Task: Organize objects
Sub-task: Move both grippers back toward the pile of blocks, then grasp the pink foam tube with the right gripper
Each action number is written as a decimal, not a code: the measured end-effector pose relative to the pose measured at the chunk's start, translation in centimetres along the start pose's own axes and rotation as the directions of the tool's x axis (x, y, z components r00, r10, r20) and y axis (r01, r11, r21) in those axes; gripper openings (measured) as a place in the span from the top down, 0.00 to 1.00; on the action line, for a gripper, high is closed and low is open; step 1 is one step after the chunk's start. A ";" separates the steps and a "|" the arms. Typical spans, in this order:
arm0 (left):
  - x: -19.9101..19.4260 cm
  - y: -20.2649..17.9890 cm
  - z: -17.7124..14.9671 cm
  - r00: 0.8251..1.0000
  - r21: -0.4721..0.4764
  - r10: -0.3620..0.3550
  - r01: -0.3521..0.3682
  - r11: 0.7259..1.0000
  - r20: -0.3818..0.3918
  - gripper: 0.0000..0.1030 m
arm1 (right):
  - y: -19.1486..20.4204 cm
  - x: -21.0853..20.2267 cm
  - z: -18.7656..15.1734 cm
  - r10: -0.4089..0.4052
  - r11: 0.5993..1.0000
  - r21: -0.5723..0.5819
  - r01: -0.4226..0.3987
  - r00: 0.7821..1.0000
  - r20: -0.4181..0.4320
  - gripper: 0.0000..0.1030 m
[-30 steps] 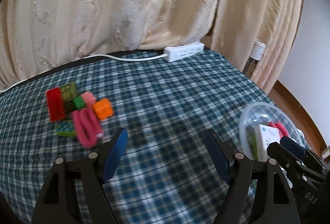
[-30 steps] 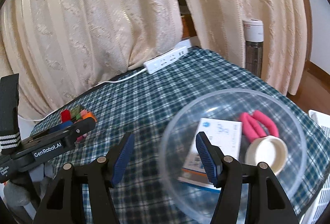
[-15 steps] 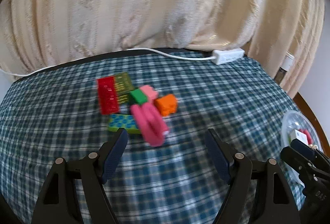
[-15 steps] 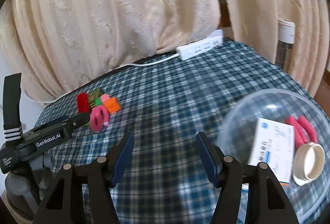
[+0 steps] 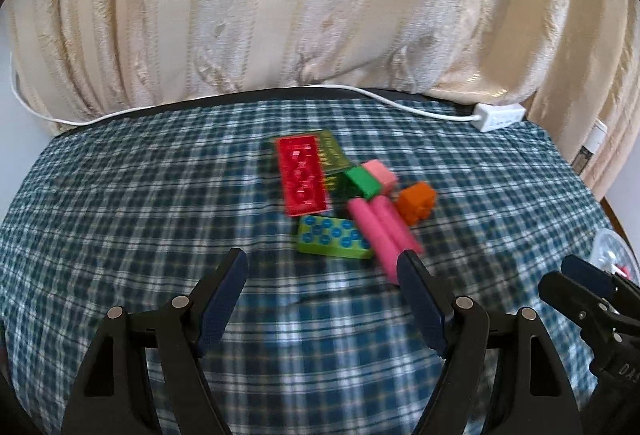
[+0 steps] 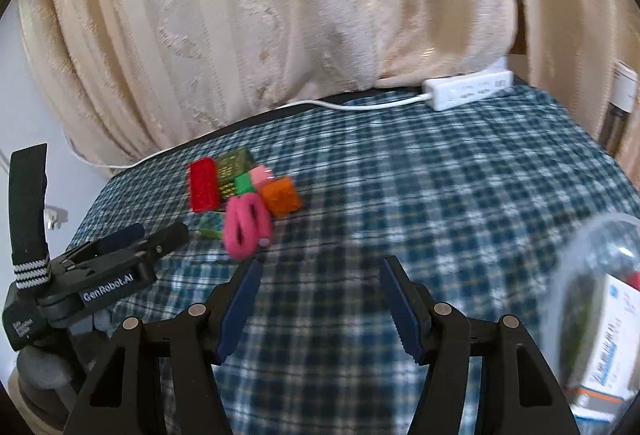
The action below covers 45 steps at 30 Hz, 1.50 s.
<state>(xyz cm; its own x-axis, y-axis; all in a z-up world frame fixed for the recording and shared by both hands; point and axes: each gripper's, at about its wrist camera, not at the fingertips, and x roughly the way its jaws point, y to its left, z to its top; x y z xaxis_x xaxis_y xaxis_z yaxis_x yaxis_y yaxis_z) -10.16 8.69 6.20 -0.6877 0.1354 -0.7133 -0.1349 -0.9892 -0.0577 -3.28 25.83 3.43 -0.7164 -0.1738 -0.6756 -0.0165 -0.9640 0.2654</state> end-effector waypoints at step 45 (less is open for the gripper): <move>2.0 4.8 -0.6 0.997 -0.108 0.060 -0.065 0.992 -0.048 0.24 | 6.1 12.9 2.3 0.085 0.988 -0.111 -0.105 0.981 -0.177 0.43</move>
<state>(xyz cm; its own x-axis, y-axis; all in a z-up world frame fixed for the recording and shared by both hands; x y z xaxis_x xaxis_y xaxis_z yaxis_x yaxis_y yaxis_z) -11.78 4.23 4.08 -0.6592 0.0727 -0.7485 -0.0121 -0.9962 -0.0861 -14.25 18.19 -2.07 -0.5809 -0.2878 -0.7614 0.1367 -0.9566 0.2572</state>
